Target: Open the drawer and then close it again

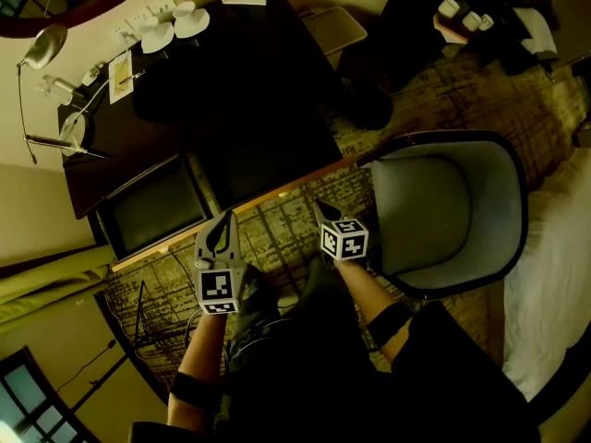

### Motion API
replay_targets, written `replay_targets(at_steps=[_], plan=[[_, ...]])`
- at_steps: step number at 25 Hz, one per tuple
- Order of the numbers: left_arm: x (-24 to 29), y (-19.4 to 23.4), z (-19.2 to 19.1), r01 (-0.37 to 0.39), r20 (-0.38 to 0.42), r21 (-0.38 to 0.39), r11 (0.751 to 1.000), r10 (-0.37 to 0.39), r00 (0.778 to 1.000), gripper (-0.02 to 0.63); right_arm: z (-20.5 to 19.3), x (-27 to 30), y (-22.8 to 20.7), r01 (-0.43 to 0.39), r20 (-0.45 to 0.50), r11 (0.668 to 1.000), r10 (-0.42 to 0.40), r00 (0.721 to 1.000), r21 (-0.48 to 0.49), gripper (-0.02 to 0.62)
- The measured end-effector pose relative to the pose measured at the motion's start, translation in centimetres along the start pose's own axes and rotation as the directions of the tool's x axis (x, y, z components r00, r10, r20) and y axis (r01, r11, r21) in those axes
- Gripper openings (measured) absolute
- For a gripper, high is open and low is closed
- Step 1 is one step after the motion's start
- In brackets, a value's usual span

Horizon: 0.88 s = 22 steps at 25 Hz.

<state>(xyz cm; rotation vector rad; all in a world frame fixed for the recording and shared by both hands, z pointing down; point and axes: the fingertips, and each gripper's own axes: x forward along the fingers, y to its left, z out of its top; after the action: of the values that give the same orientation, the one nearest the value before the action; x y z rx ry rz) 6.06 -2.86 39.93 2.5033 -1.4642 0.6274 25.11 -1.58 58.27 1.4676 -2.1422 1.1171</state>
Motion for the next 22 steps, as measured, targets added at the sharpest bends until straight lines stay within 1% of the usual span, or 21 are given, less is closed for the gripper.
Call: replay_targets(at_steps=[2,4,10,16,22], plan=[[1.4,-1.2,-0.6,0.01,-0.011,-0.002,1.0,-0.01,1.0,0.005,-1.3,1.5,-1.4,0.0,-0.016,1.0,0.0,1.0,0.009,0.0],[2.7,-2.0,-1.0,0.004,-0.021,-0.022,1.0,-0.004,1.0,0.005,-2.5,3.1,-2.5,0.003,-0.036,1.0,-0.003,0.999,0.011,0.0],[6.0,-3.2,-3.3,-0.015,-0.045,-0.031,0.999,0.014,0.999,0.005,-5.3,7.8,-5.5,-0.001,-0.075,1.0,0.002,0.997,0.016,0.0],[8.3,-3.6,-5.0,-0.037,-0.063,-0.052,0.998,0.033,0.997,0.005,-5.3,10.8,-7.0,-0.01,-0.05,0.999,0.013,0.999,0.048,0.0],[9.8,-3.4,-6.1,-0.058,-0.073,-0.067,0.996,0.053,0.996,0.005,-4.1,12.2,-6.9,-0.038,-0.005,0.996,0.039,0.999,0.079,0.0]])
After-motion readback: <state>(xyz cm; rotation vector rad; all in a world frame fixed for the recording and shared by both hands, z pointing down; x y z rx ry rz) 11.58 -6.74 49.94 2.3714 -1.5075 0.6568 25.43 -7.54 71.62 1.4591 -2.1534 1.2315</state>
